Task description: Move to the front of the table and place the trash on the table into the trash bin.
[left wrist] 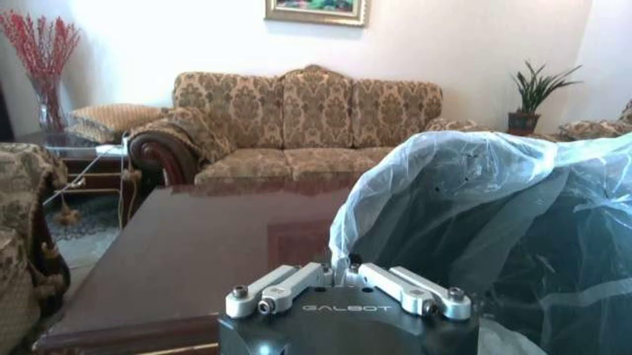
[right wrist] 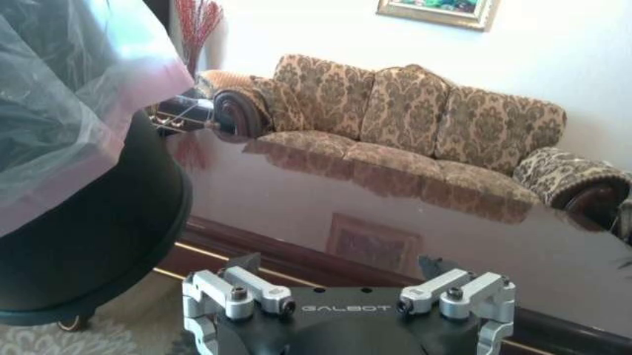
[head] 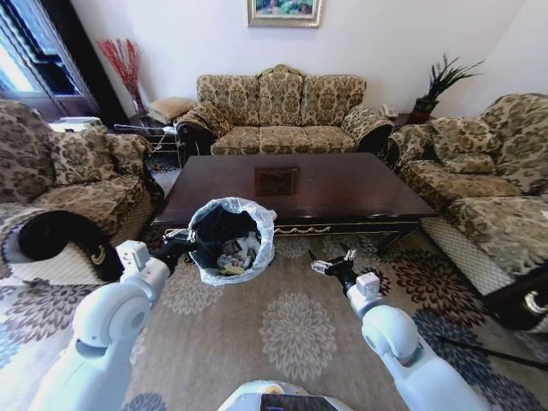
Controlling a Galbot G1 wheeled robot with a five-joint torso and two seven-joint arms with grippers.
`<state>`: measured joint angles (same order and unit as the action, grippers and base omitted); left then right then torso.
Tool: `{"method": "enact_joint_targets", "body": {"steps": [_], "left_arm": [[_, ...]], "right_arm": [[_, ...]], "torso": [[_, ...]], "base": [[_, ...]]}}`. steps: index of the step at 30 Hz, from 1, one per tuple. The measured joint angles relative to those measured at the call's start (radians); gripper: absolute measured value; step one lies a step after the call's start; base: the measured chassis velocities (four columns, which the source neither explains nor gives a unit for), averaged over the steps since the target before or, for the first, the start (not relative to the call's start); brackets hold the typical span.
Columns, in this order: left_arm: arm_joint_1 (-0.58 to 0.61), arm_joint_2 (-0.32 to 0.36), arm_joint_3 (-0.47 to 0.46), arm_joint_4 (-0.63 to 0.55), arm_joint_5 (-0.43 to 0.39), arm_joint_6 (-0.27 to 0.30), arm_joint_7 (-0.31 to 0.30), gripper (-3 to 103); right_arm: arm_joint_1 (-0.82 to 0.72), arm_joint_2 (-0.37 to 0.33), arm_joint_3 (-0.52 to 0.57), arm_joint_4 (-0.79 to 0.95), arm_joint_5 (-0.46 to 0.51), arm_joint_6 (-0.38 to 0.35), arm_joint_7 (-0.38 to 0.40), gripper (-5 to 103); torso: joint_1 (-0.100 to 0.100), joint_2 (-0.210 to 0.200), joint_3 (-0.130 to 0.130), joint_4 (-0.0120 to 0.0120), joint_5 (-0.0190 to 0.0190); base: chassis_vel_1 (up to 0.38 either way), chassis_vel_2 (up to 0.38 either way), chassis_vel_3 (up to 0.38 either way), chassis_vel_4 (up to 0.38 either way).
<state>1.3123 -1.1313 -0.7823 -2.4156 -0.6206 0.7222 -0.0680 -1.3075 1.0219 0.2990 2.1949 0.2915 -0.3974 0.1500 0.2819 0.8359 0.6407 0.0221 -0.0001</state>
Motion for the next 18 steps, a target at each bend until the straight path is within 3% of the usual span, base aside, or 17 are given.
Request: {"method": "enact_joint_targets", "body": {"steps": [18], "left_arm": [[0.000, 0.000, 0.000, 0.000, 0.000, 0.000, 0.000, 1]], "right_arm": [[0.000, 0.000, 0.001, 0.000, 0.001, 0.001, 0.000, 100]], "torso": [[0.001, -0.001, 0.000, -0.0003, 0.0001]], "base": [[-0.009, 0.009, 0.014, -0.008]]}}
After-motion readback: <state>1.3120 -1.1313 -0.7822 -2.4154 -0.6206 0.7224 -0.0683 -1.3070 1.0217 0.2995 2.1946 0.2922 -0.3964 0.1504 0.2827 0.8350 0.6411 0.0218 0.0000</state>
